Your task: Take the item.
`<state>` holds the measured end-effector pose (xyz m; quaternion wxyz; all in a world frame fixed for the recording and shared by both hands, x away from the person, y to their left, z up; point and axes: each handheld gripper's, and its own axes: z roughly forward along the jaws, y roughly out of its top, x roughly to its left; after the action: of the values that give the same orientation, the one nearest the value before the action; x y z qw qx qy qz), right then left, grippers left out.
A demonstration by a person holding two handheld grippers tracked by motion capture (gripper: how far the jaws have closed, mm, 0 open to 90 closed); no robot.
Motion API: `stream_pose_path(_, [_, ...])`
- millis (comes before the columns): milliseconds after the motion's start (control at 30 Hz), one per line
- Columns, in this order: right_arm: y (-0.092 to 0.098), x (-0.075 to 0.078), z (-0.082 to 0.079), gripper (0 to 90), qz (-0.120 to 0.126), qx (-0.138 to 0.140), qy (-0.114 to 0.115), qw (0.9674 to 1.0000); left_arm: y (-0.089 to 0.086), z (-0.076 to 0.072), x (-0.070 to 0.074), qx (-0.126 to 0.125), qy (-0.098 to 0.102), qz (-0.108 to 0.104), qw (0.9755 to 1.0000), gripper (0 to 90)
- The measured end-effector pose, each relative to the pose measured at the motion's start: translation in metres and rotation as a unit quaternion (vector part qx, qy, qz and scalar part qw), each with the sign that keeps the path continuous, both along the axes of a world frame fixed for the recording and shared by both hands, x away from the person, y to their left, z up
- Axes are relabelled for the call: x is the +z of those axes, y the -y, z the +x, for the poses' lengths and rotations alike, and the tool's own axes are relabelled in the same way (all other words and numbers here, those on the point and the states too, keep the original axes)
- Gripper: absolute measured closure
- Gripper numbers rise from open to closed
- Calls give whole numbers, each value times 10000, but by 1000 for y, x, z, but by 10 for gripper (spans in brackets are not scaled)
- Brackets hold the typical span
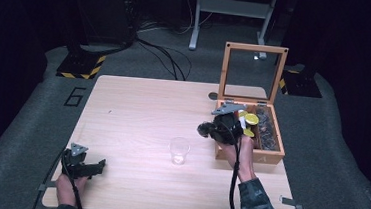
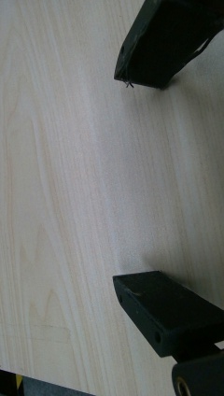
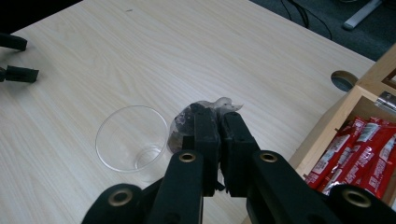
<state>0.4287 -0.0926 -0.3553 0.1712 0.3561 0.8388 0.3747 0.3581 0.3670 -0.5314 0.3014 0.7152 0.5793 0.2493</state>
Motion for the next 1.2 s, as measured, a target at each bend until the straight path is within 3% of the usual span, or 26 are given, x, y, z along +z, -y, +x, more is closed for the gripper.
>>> stream_pose_path(1200, [-55,-28,1,866,-303,590,-377,9971,0,0,0,0,2,-2,10000,39])
